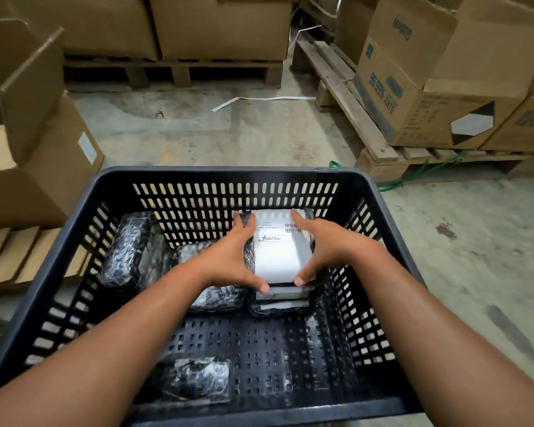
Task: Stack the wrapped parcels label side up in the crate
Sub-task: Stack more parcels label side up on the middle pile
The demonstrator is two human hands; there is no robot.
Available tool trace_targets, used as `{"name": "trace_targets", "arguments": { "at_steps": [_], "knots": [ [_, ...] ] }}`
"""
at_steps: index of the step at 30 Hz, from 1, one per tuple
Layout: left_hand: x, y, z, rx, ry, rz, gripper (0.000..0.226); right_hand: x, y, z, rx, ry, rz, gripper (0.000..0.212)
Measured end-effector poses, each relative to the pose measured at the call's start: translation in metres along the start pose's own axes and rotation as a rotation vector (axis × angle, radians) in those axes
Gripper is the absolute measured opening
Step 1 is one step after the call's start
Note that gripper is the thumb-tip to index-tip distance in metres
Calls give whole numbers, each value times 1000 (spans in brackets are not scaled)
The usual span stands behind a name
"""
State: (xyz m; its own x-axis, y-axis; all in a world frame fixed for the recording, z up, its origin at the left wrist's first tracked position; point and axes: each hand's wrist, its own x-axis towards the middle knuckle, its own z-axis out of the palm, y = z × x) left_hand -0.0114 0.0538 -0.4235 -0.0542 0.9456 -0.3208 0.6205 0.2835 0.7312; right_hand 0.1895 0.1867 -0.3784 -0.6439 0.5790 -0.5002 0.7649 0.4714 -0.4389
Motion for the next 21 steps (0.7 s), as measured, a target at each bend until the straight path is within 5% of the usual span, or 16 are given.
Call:
{"name": "trace_targets", "arguments": {
  "at_steps": [17, 21],
  "knots": [
    [-5, -2, 6, -20, 53, -3, 163, -9, 1, -1, 116, 26, 20, 155],
    [-20, 6, 2, -77, 92, 0, 148, -21, -3, 1, 201, 54, 40, 149]
  ]
}}
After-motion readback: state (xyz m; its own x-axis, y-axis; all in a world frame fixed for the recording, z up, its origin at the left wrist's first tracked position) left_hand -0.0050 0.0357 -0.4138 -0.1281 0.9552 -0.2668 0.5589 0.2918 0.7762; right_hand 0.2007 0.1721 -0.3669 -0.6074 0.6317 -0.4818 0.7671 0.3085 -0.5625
